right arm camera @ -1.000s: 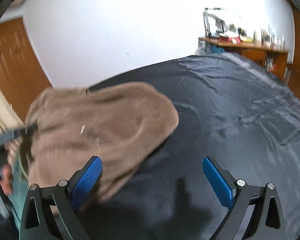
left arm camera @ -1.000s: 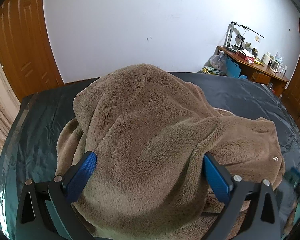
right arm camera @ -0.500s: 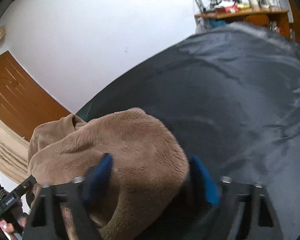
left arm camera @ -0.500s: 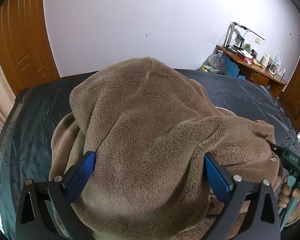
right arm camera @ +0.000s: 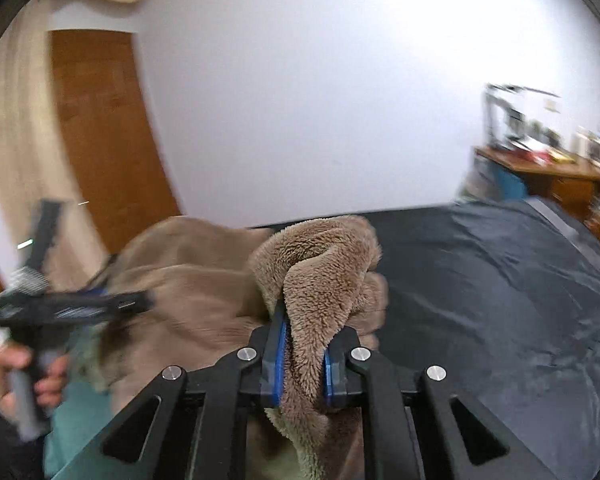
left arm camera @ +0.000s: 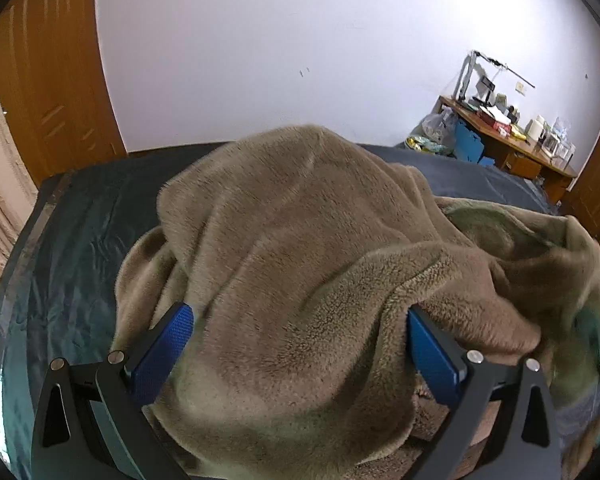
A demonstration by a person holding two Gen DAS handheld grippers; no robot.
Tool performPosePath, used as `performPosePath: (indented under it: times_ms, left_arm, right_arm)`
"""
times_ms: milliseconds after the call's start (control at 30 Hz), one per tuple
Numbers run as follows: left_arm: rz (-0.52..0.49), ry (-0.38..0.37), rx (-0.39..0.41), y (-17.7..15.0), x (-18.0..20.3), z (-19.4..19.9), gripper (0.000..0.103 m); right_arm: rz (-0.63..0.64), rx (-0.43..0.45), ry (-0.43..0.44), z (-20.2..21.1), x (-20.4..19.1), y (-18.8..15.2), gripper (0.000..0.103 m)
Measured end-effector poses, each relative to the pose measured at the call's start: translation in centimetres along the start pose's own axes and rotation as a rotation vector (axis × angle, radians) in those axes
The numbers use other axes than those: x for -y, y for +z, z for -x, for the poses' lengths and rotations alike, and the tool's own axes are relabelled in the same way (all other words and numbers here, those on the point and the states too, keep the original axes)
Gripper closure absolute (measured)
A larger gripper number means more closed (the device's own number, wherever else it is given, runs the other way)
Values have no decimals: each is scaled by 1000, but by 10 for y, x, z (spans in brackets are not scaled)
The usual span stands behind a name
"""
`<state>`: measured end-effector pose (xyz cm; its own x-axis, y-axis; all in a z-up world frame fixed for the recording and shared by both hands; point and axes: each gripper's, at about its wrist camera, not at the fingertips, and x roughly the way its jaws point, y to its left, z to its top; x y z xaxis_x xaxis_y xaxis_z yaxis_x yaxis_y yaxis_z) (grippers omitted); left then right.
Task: Fold clothes
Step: 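Lift the pinched blanket fold with the right gripper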
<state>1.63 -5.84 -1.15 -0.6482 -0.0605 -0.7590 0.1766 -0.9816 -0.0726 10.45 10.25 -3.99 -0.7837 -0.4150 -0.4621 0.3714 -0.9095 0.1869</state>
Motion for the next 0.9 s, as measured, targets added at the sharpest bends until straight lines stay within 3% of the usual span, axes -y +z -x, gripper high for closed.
performPosePath:
  times_ms: [133,300,500,900]
  left_arm:
    - [51,11,37,6,-18,16,0]
    - [142,48,94,16,-50,38,0]
    - [238,11,123,20,-81,56,0]
    - [52,10,51,17,-29,31,0]
  right_arm:
    - [145,-24,146,19,-58,-18,89]
    - [315,-139,282,31,-120,-62,89]
    - [314,-258,230,20,-123,-92,89]
    - [189,-241,25,23,-83,-96,88]
